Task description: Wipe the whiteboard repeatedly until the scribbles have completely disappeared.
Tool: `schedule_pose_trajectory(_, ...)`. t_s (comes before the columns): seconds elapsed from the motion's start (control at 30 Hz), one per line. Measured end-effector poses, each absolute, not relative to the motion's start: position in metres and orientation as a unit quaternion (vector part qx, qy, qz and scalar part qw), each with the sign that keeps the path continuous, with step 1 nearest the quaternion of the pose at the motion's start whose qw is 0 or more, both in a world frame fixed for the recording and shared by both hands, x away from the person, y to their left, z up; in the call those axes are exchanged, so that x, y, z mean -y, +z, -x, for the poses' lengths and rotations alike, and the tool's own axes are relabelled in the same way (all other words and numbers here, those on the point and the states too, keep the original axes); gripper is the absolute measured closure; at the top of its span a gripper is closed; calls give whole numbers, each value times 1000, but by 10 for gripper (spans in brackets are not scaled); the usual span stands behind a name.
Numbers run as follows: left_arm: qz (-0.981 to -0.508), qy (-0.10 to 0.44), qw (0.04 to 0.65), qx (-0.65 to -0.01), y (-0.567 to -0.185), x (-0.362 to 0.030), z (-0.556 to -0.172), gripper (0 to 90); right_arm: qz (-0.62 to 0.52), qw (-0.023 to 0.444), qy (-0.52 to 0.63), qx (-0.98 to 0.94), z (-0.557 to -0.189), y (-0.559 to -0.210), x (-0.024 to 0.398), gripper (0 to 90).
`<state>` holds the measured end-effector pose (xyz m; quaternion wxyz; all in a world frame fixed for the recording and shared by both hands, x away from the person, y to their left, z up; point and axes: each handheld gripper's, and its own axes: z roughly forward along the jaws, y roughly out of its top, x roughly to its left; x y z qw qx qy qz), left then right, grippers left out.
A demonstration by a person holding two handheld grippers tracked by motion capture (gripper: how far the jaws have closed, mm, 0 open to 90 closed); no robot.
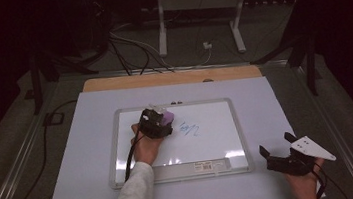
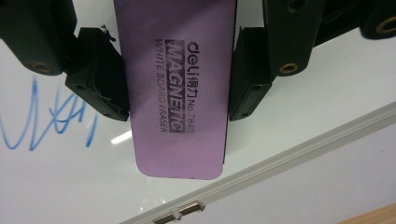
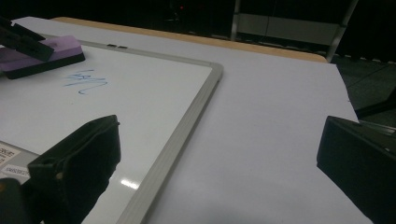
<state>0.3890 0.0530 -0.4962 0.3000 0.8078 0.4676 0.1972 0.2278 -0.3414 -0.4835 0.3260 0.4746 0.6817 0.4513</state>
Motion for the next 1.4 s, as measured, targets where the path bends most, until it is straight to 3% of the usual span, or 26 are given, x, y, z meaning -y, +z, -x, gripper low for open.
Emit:
schedule_pose_trajectory(0.23, -831, 197, 299, -426, -495, -34, -378, 421, -474, 326, 451, -682, -227, -483, 341, 1)
schedule_pose_trajectory(0.47, -805, 213, 289, -473, -496, -55, -395, 421, -475, 327, 451, -681, -227, -483, 342, 1)
schedule_pose_trajectory(0.57, -791, 195, 302, -495, -497, -63, -401, 421, -474, 327, 451, -681, -227, -483, 342, 1)
schedule_pose_trajectory(1.03, -839, 163, 325, -406, -497, -8, -373, 421, -472, 326, 449, -685, -228, -484, 340, 1)
schedule_pose_trajectory(1.4, -803, 183, 314, -473, -498, -34, -399, 421, -474, 326, 449, -684, -228, -484, 342, 1)
